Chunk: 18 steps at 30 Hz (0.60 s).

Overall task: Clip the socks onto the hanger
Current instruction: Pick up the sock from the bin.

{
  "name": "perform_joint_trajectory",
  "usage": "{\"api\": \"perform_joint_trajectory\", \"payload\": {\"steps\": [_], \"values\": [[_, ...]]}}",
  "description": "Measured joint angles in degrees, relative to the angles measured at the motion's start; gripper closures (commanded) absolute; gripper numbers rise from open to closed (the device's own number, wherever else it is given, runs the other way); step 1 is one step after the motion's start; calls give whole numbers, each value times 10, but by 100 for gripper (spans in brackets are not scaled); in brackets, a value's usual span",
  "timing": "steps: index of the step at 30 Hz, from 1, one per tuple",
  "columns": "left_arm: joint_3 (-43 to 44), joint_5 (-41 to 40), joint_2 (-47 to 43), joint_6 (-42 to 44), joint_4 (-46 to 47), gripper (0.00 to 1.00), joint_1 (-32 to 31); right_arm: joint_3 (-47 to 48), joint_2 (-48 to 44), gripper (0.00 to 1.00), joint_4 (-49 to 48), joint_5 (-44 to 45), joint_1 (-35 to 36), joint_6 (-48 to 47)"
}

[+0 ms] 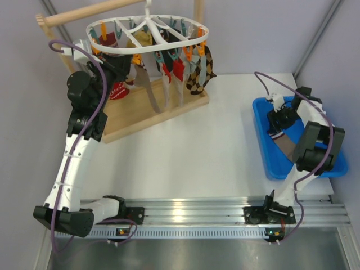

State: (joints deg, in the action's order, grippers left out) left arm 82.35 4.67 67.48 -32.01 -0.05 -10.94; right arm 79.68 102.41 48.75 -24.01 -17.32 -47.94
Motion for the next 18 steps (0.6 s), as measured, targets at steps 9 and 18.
{"api": "perform_joint_trajectory", "payload": {"steps": [9,18], "values": [[0,-1,0,6,0,100,0,-1,88,46,-34,84,-1,-26],[0,-2,0,7,0,100,0,13,107,88,-48,96,-2,-36]]}}
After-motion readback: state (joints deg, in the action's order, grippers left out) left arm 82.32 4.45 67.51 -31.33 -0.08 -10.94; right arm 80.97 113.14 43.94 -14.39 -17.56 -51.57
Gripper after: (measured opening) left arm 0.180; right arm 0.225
